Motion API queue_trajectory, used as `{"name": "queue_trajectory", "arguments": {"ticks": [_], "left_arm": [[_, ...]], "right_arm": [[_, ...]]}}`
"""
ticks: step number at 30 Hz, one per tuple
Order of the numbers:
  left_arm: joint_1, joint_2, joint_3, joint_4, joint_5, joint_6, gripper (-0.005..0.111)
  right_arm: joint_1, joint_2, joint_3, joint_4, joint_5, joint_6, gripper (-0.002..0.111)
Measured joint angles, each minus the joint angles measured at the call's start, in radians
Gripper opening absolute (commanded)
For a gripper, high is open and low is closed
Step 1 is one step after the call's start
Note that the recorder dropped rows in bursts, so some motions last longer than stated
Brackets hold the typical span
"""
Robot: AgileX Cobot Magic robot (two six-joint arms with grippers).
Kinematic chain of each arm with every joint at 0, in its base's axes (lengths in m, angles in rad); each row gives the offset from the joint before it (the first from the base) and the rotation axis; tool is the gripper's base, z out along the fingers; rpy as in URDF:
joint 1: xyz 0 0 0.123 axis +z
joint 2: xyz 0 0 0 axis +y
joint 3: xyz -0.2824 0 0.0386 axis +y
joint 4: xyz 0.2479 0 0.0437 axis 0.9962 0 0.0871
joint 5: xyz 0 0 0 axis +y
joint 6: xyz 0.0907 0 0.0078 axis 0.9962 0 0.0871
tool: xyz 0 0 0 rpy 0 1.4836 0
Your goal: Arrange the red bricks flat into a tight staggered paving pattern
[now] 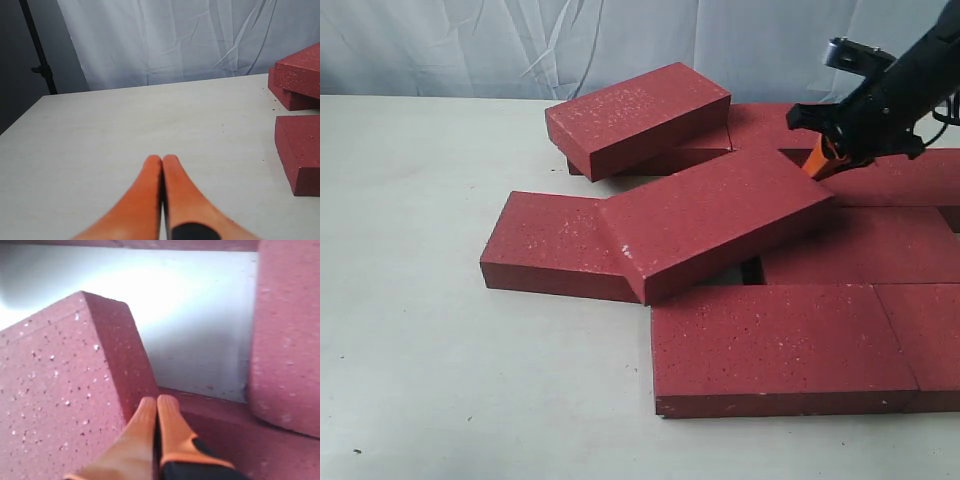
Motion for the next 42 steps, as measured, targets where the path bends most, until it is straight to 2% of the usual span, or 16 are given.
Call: {"name": "queue_trajectory", "arguments": {"ticks": [5, 12, 15, 17, 20, 26, 35, 42], "left_arm": [[0.0, 0.0, 0.0, 0.0, 0.0, 0.0, 0.0], [0.0, 0.0, 0.0, 0.0, 0.0, 0.0, 0.0], [0.0, 0.0, 0.0, 0.0, 0.0, 0.0, 0.0], [0.0, 0.0, 0.0, 0.0, 0.0, 0.0, 0.0], [0.0, 0.0, 0.0, 0.0, 0.0, 0.0, 0.0], [0.0, 0.0, 0.0, 0.0, 0.0, 0.0, 0.0], [0.0, 0.0, 0.0, 0.0, 0.0, 0.0, 0.0], [0.0, 0.0, 0.0, 0.0, 0.0, 0.0, 0.0]], "right_arm": [[0.093, -0.03, 0.0, 0.032, 0.01, 0.029, -0.001], [0.298, -0.035, 0.0, 0.079, 0.01, 0.04, -0.001], [0.351, -0.036, 0.0, 0.081, -0.023, 0.048, -0.001], [0.357, -0.046, 0.0, 0.054, -0.079, 0.107, -0.001], [0.329, -0.051, 0.0, -0.107, -0.148, 0.262, -0.001], [0.26, -0.051, 0.0, -0.299, -0.15, 0.406, -0.001], [0.214, -0.019, 0.0, -0.4, -0.112, 0.447, -0.001], [0.291, 0.013, 0.002, -0.403, -0.082, 0.448, -0.001]]}}
